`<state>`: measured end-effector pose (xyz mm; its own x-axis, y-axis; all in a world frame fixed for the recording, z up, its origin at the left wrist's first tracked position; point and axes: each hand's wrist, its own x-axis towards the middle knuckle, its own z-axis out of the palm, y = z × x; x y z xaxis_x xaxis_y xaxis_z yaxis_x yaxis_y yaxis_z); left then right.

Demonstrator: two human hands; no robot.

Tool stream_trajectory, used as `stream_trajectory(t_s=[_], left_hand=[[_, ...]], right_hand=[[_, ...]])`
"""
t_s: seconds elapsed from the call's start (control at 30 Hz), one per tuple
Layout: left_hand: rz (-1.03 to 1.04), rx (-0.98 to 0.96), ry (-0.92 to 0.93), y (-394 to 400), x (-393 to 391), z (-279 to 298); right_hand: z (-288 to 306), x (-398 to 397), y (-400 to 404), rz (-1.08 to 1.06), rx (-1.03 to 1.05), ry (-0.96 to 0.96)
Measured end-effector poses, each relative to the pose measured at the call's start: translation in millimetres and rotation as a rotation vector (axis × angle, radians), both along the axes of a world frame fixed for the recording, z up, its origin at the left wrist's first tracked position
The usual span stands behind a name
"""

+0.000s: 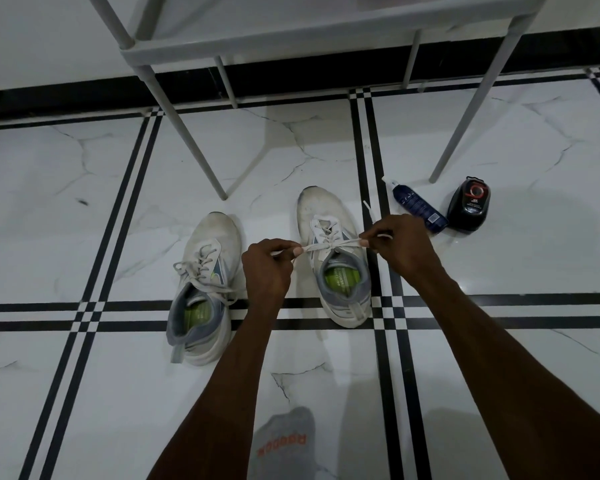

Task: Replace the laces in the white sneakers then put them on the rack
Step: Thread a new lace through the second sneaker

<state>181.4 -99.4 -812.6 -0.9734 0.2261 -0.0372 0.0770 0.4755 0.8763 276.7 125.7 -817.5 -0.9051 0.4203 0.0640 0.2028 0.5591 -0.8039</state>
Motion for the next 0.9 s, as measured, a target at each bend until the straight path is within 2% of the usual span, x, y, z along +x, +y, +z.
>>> stream_trajectory(t_s=[0.37,0.53,0.63,0.77,0.9], left_hand=[[0.025,0.027,-0.038,2,3,-2],[-0.055,0.120,-0.133,-2,2,-9],[-0.133,0.134,-0.153,1,5,-11],[-0.196,0.197,-0.181,9,11,-5],[-0.157,0.163,-0.117,14,13,-9]], right_hand=[[-6,3,-2,-0.037,-0.027,-0.002],[-3,2,-1,-0.055,-0.238,-0.068],[-1,1,2,0.001,-0.326,-0.130],[13,4,1,0.044,-0.545,-0.180],[17,3,-2,0.067,-0.459,-0.195]])
